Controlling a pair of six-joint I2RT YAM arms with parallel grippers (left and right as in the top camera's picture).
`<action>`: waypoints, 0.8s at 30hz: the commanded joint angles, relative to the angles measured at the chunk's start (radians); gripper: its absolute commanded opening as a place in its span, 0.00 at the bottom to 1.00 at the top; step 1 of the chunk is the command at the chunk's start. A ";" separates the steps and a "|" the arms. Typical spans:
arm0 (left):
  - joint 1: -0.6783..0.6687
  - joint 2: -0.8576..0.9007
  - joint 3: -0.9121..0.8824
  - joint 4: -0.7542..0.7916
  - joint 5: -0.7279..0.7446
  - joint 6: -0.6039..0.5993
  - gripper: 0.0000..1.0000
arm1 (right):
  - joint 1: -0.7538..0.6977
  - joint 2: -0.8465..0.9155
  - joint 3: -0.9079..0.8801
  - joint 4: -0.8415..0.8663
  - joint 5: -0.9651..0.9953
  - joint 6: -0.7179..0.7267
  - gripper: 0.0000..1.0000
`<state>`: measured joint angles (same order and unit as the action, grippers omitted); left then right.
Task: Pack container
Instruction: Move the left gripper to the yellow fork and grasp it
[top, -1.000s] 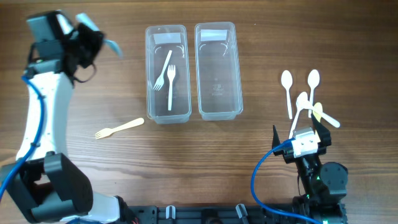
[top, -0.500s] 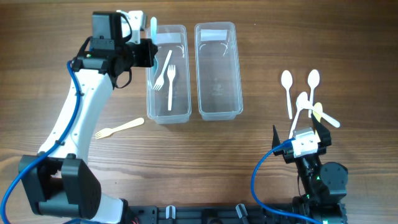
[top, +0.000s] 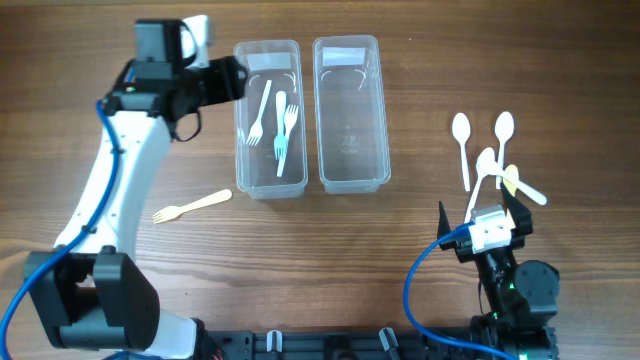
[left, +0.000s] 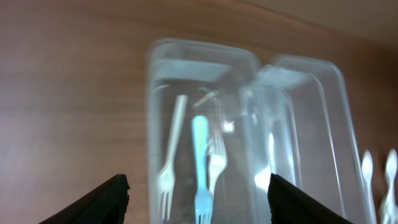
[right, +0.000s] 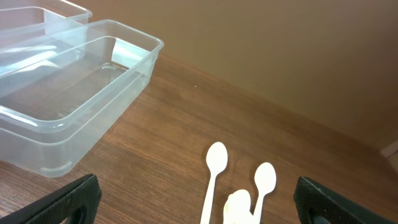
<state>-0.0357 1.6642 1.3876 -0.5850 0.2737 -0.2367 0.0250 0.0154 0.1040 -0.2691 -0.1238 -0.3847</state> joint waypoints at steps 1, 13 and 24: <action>0.103 -0.023 0.000 -0.089 -0.047 -0.456 0.86 | -0.003 -0.008 0.000 0.002 -0.012 -0.007 1.00; 0.185 -0.014 0.000 -0.510 -0.003 -0.813 0.81 | -0.003 -0.008 0.000 0.002 -0.012 -0.007 1.00; 0.107 -0.008 -0.140 -0.639 -0.175 -1.390 0.82 | -0.003 -0.008 0.000 0.002 -0.012 -0.008 1.00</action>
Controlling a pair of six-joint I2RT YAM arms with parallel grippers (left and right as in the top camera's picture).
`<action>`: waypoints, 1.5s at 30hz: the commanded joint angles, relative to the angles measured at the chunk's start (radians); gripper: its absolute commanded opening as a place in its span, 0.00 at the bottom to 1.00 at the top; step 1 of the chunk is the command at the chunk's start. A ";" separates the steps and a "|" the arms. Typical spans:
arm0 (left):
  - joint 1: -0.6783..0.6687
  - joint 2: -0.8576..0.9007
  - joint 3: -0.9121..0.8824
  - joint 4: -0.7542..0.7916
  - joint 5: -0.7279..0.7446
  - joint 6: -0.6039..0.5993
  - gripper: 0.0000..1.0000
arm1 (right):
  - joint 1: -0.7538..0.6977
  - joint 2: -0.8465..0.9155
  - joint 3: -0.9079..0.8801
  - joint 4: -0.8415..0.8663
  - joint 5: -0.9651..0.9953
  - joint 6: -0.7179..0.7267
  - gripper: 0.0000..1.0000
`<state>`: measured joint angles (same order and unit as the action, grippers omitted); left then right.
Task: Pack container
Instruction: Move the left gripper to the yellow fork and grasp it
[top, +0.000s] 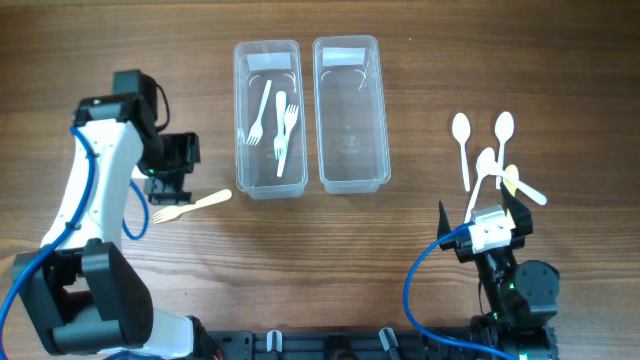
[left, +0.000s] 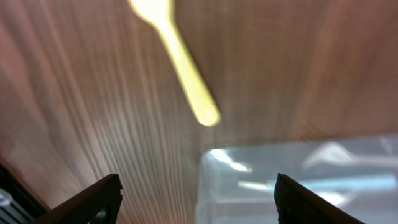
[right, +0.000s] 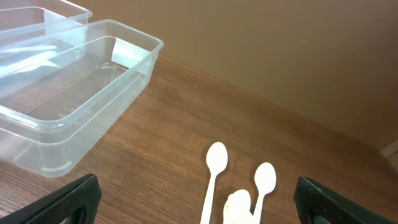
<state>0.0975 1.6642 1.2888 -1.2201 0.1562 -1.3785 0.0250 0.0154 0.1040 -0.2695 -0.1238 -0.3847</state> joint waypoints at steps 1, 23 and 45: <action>-0.038 -0.008 -0.052 -0.003 -0.069 -0.293 0.83 | -0.003 -0.008 0.000 0.003 -0.012 -0.007 1.00; -0.069 0.008 -0.324 0.297 -0.288 -0.380 0.71 | -0.003 -0.008 0.000 0.003 -0.012 -0.007 1.00; -0.002 0.008 -0.395 0.446 -0.385 -0.226 0.70 | -0.003 -0.008 0.000 0.003 -0.012 -0.008 1.00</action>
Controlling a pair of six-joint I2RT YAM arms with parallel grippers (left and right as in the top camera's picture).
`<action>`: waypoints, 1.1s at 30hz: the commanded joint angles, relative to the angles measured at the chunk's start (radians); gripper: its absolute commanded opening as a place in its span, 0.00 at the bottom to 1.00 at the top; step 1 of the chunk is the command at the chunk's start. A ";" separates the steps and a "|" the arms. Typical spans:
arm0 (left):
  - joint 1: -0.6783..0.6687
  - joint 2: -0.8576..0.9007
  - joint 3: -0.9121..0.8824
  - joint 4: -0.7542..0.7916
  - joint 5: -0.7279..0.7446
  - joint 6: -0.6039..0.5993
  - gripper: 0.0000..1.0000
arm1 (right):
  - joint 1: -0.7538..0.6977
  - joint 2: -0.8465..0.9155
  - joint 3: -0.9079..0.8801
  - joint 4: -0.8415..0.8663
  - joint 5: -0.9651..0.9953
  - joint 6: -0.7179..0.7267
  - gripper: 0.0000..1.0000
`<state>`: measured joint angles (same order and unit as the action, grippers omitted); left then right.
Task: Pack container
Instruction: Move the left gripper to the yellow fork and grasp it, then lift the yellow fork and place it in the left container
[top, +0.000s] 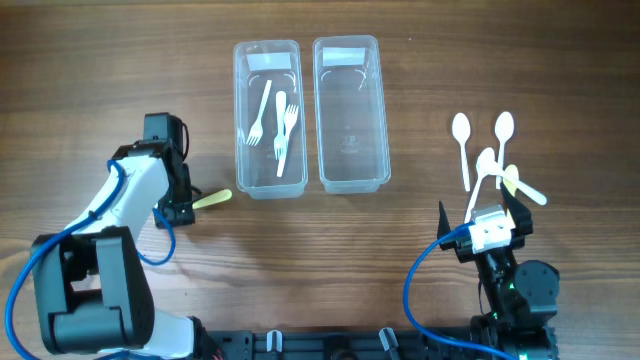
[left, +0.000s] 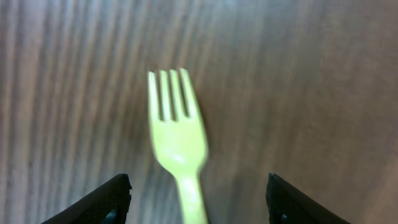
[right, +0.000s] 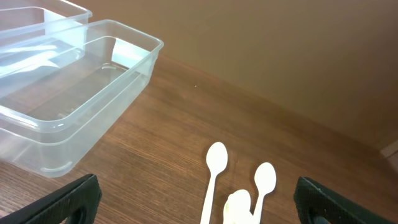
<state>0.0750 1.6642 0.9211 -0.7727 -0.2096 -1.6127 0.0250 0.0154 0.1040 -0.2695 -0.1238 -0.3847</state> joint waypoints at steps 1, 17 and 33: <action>0.025 0.008 -0.030 -0.001 -0.019 0.009 0.69 | -0.003 -0.008 0.000 0.003 -0.012 -0.008 1.00; 0.034 0.114 -0.039 0.041 0.018 0.009 0.52 | -0.003 -0.008 0.000 0.003 -0.012 -0.008 1.00; 0.073 -0.002 0.017 0.043 0.017 0.076 0.17 | -0.003 -0.008 0.000 0.003 -0.012 -0.007 1.00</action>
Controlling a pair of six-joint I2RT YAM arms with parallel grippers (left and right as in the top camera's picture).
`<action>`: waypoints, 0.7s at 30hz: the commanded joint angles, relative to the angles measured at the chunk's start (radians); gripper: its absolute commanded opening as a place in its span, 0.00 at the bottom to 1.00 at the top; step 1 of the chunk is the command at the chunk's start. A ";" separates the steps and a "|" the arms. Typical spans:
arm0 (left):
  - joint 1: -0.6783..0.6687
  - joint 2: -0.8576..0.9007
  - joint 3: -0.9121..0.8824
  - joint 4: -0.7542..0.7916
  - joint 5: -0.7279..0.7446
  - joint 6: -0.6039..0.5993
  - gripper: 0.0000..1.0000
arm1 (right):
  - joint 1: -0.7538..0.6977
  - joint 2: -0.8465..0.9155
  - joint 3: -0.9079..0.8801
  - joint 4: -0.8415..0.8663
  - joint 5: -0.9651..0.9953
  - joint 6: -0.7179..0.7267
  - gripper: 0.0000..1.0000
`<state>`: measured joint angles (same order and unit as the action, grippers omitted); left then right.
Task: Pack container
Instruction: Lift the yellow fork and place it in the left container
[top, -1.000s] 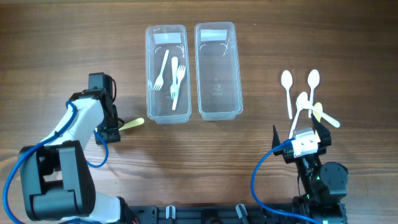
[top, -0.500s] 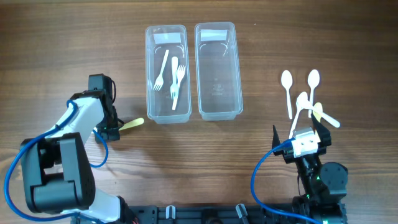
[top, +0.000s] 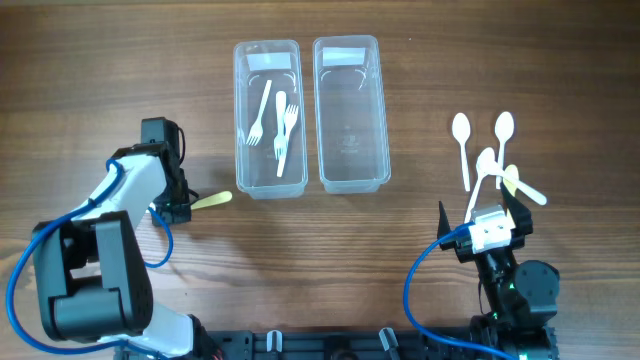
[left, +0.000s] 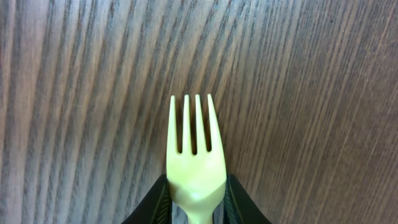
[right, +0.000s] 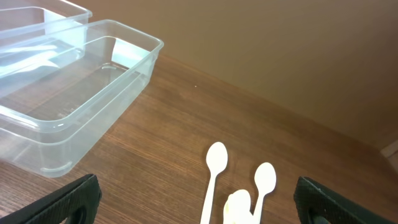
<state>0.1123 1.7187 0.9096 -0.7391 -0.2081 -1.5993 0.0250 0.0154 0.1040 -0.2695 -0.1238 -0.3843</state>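
Note:
A yellow fork lies on the wooden table, left of the containers. My left gripper is shut on its neck, just behind the tines. In the overhead view only the fork's handle sticks out from under the left gripper. The left clear container holds several forks. Nothing lies in the right clear container. Several white spoons lie at the right. My right gripper stands open near the spoons, holding nothing.
The two containers stand side by side at the back middle of the table. The right container's rim shows at the left of the right wrist view. Bare wood lies between the containers and the spoons.
The left gripper's fingers stood wide apart on either side of the yellow fork; now they are shut on its neck. The right arm has not moved.
My left gripper was open above the far end of the left container. Then it was open over the table beside the yellow fork. Then it was low over the fork with its fingers wide. Now it is shut on the fork.

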 joint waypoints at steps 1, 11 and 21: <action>0.047 -0.075 0.040 0.010 0.016 0.088 0.15 | -0.003 -0.008 0.000 0.003 -0.012 -0.008 1.00; 0.075 -0.332 0.117 0.109 0.112 0.385 0.17 | -0.003 -0.008 0.000 0.003 -0.012 -0.008 1.00; 0.012 -0.377 0.117 0.549 0.507 0.836 0.05 | -0.003 -0.008 0.000 0.003 -0.012 -0.008 1.00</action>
<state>0.1688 1.3556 1.0187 -0.2405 0.1322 -0.9829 0.0250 0.0154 0.1040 -0.2691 -0.1238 -0.3843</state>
